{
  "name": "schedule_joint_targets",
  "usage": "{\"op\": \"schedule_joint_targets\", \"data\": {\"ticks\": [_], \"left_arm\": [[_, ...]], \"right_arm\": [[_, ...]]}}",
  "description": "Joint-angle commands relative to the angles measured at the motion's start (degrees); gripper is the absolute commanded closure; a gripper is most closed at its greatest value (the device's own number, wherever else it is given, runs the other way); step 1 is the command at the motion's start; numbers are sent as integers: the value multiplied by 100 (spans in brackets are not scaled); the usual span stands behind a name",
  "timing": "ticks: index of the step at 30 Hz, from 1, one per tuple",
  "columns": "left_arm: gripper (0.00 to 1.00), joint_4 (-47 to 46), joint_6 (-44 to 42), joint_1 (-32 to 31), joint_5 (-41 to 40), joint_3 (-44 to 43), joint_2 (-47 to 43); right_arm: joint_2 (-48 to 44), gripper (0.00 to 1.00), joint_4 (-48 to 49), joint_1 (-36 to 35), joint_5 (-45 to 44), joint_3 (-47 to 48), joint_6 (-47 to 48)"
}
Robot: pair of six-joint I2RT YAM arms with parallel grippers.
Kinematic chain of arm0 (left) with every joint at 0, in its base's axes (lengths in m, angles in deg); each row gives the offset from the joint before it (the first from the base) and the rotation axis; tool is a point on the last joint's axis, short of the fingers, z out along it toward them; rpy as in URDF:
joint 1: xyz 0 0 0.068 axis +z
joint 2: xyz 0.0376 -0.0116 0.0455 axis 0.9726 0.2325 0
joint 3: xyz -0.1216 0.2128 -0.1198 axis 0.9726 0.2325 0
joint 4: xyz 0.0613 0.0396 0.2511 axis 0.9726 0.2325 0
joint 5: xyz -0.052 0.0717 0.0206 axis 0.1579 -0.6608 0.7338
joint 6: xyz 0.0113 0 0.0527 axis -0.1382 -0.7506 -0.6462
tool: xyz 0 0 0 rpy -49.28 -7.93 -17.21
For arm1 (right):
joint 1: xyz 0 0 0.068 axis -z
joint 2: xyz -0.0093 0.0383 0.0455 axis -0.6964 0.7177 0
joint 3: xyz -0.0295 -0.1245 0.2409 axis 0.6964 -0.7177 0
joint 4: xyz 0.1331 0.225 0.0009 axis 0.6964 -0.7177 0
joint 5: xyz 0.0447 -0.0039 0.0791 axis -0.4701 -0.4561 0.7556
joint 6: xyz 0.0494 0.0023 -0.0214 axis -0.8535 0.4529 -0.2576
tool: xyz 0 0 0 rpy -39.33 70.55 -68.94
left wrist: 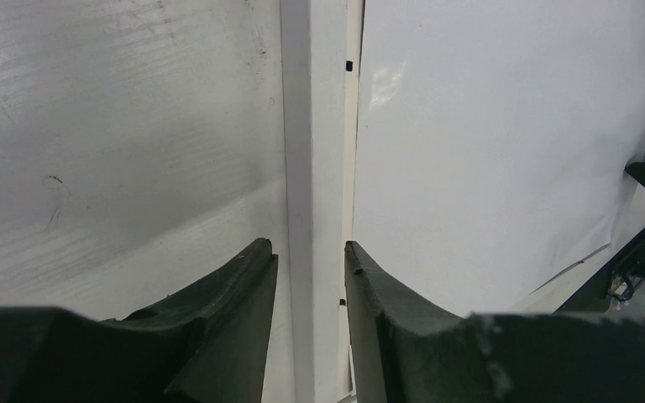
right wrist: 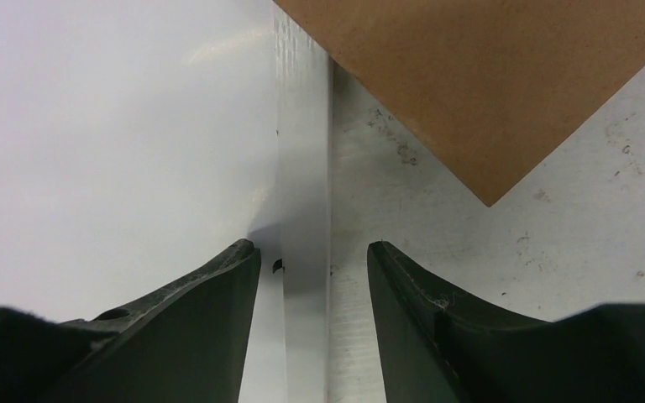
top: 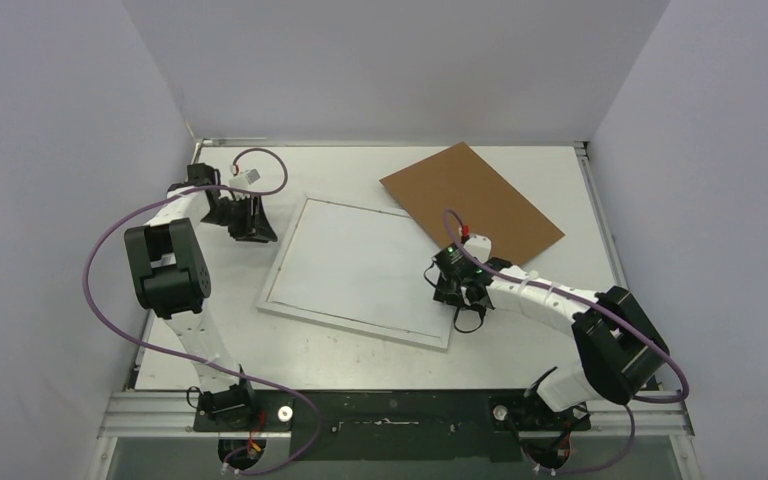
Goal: Put the photo into the frame
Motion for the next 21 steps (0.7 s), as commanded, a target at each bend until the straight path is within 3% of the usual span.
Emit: {"op": "schedule_joint_targets", "data": {"ticks": [1, 21], "left_arm": [[66, -24, -81, -1, 97, 25, -310], [66, -63, -53, -10, 43, 15, -236]], "right_arm": [[-236, 51, 364, 144, 55, -86, 40], [-658, 59, 544, 170, 233, -296, 120]]}}
